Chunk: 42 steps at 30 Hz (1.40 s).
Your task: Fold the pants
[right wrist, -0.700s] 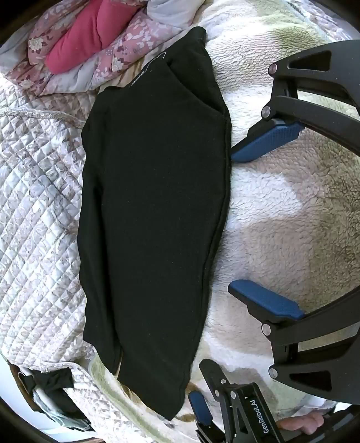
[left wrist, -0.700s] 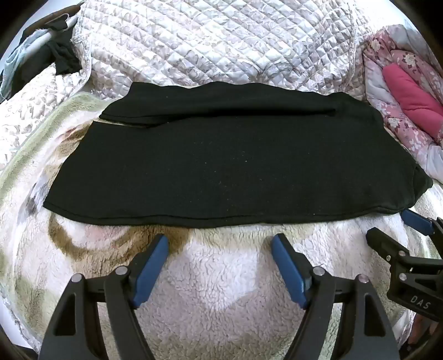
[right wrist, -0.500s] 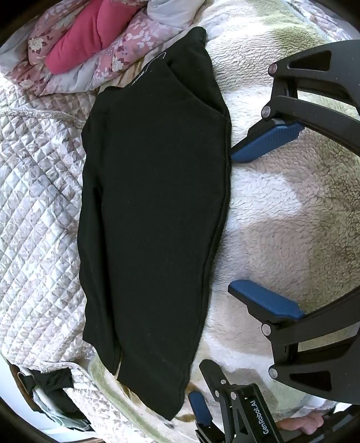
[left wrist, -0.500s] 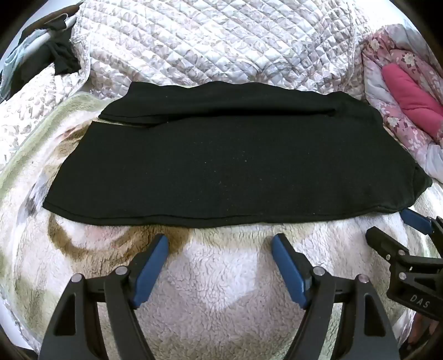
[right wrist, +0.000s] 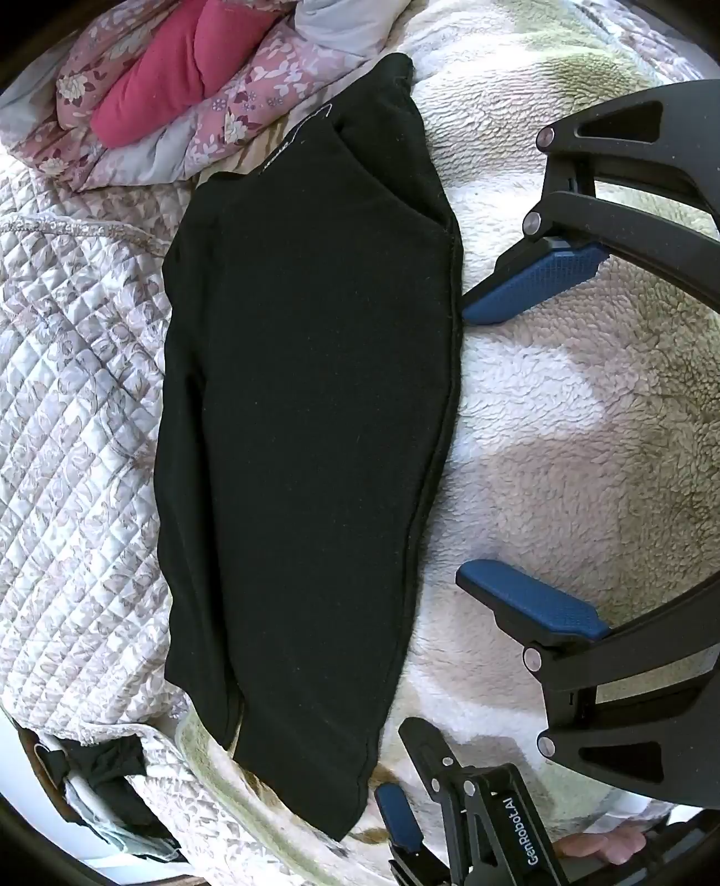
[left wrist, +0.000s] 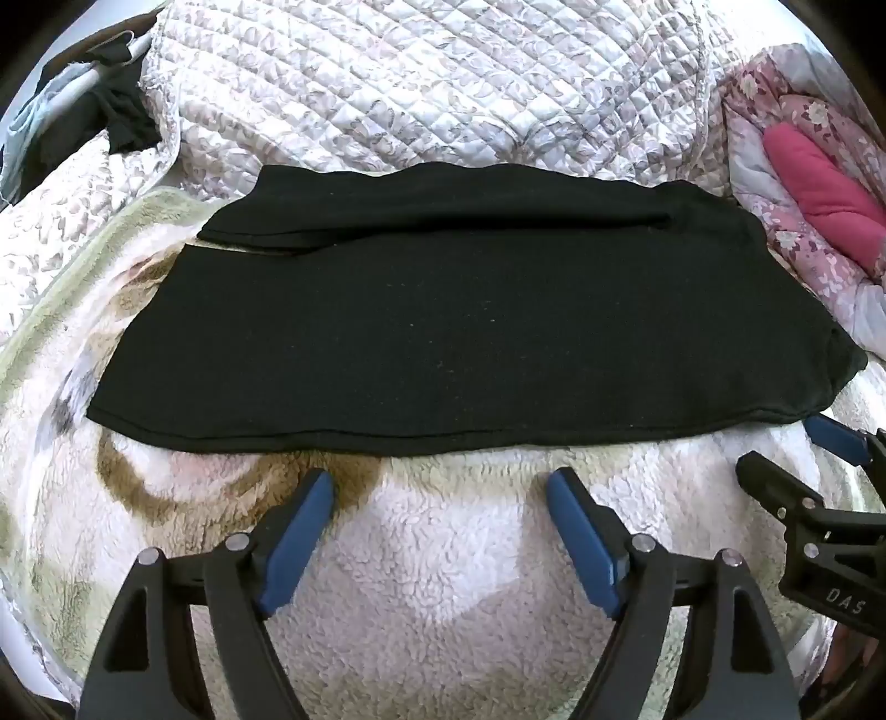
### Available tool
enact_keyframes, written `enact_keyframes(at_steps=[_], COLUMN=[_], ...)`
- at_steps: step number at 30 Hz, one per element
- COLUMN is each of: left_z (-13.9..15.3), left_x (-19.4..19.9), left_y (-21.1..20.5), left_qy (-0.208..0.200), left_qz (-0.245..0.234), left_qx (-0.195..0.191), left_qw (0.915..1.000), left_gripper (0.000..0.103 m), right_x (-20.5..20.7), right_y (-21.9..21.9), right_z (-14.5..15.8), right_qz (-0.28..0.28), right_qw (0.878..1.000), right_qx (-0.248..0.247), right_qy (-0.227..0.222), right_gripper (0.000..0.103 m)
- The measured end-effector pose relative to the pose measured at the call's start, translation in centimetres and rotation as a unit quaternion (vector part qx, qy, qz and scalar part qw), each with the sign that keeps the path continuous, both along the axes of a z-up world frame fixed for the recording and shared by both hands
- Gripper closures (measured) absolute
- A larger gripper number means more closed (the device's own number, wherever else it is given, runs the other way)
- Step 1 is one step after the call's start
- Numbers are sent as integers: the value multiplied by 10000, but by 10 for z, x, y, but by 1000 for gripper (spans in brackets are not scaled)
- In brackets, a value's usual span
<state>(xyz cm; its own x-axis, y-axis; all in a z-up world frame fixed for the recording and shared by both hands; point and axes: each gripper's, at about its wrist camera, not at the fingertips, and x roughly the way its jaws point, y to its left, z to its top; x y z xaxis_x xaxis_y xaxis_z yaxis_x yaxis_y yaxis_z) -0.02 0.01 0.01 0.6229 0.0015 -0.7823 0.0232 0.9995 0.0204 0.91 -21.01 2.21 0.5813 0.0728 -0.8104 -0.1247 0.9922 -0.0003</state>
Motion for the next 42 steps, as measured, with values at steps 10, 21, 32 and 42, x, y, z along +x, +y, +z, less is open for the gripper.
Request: enact_keyframes(at_steps=[10, 21, 32, 42], left_z=[-2, -1, -1, -1], left_x=[3, 3, 3, 3], left_y=[0, 0, 0, 0], left_qy=[60, 47, 44, 42], left_qz=[-16, -18, -21, -23], left_qx=[-6, 15, 20, 22], left_qw=[10000, 10000, 10000, 10000], left_gripper=[19, 19, 19, 19], right_x=[0, -1, -1, -1], right_y=[0, 1, 1, 1], right_z=[0, 0, -1, -1], right_qz=[1, 0, 1, 1], right_qw=[10000, 10000, 10000, 10000], right_qx=[-9, -13, -16, -21], right_qy=[-7, -12, -17, -20], right_gripper=[16, 16, 16, 16])
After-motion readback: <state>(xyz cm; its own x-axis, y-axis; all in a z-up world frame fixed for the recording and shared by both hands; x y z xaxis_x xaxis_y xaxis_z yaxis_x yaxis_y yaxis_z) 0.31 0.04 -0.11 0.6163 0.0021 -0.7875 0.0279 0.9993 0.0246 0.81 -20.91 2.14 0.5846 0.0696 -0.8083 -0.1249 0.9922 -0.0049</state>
